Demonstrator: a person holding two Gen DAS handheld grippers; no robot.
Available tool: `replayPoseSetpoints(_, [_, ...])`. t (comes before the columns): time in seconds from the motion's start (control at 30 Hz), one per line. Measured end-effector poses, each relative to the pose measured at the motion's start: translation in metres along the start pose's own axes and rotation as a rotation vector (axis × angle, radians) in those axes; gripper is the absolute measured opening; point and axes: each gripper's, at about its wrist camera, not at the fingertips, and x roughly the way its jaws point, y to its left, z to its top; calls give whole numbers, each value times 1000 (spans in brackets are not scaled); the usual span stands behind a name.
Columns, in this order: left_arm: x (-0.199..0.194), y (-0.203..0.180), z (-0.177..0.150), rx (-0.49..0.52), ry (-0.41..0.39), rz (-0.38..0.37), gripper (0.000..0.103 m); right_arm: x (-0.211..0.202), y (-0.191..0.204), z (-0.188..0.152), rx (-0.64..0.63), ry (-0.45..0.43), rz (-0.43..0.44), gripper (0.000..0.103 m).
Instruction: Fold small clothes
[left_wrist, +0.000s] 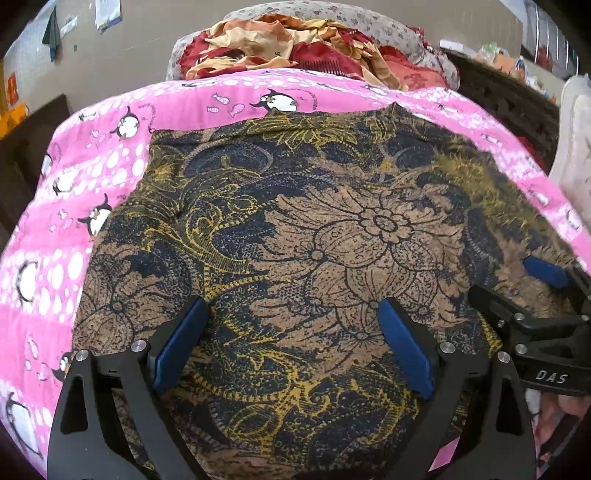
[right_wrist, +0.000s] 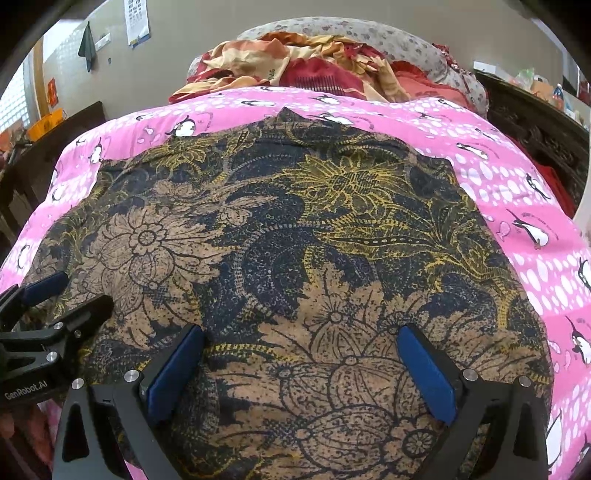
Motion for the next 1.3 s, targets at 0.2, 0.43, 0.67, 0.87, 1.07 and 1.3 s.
replayPoseSetpoints(0.2, [-41,32,-29,-190,22,-295,95,-1,0,0,3,-5,3,103])
replayPoseSetpoints(0.43, [-69,125,-95,-588,-6,-571,94,-2,0,-1,4,-7,2,103])
replayPoseSetpoints(0.67, [-39,145,-63,-704,-70,-563,94,-1,0,-1,4,-8,2,103])
replayPoseSetpoints(0.87, [-37,141,-49,-676,-59,-666,97,-1,0,-1,4,-7,2,103])
replayPoseSetpoints(1.07, [-28,167,-51,-791,-39,-601,85,-1,0,-1,4,-6,1,103])
replayPoseSetpoints(1.3, [-25,162,-59,-759,-17,-516,49,-4,1,10,-7,61,3,102])
